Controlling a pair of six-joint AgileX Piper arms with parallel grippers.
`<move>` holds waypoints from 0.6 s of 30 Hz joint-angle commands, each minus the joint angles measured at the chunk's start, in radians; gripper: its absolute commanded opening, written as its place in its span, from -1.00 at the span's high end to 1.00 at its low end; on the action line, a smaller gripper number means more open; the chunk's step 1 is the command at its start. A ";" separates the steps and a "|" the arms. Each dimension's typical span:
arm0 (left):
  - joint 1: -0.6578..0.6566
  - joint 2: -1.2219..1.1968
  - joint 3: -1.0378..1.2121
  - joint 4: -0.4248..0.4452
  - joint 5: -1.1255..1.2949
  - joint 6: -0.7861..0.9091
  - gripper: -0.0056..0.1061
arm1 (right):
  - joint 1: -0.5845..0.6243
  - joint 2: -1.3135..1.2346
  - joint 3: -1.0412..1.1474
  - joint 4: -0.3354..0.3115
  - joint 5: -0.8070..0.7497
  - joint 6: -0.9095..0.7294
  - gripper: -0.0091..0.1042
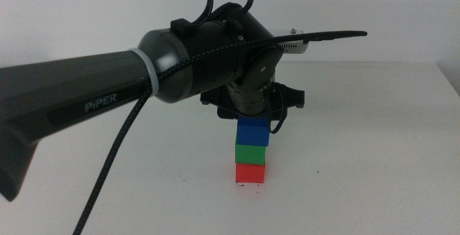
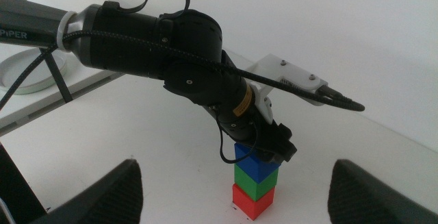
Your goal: Stack red cubes first, then green, then blue cubes in a specific spot.
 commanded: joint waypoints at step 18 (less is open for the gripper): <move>-0.002 -0.006 -0.033 0.010 0.036 0.010 -0.78 | 0.005 -0.003 0.005 -0.010 -0.002 -0.005 -0.59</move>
